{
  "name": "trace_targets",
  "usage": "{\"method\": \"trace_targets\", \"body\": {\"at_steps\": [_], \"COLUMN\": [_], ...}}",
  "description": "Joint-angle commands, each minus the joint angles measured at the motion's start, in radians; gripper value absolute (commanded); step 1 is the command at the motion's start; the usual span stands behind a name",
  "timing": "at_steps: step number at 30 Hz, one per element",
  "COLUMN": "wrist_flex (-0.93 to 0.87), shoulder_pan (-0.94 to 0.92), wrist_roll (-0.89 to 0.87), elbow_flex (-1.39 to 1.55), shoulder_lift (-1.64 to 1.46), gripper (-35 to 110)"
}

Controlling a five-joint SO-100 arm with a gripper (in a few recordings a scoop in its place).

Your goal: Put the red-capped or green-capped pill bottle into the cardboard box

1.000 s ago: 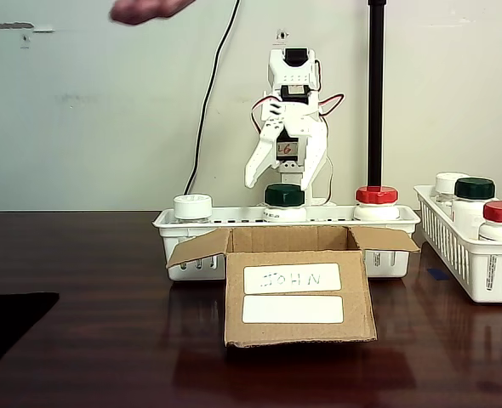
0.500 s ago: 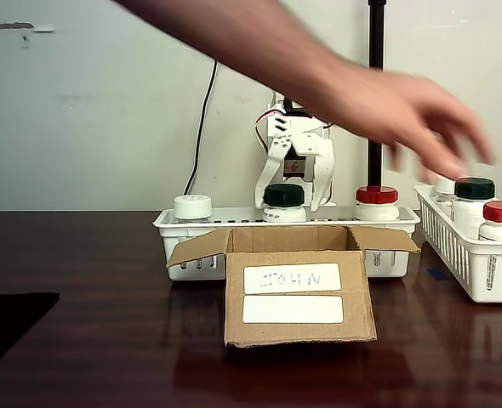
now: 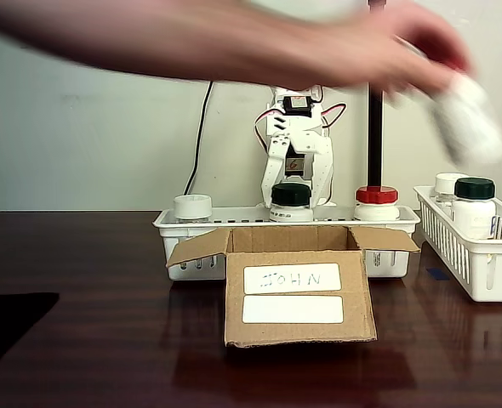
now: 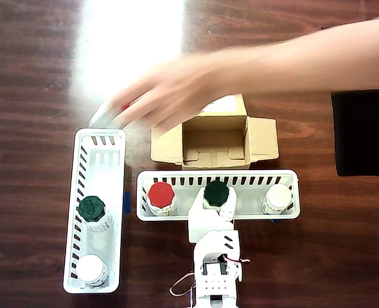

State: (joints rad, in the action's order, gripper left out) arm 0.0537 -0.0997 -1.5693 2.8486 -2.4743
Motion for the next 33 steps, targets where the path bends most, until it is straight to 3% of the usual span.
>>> {"method": "trace_targets", "body": {"at_steps": [1,6,13,26,33], "wrist_flex": [0.035,-0.029,-0.325,-0.699,-0.739], "shoulder_pan": [0.003,0.032,0.077,0.123,0.075], "wrist_roll": [-0.003,0.012,0.072,0.156,0.181], "elbow_flex": [0.025,-0.003,-0.201,-0.657,-0.900], "shoulder_lift": [-0.063,-0.101,-0.181,-0.101,0.083], "gripper": [-2,-1,1,1,1]}}
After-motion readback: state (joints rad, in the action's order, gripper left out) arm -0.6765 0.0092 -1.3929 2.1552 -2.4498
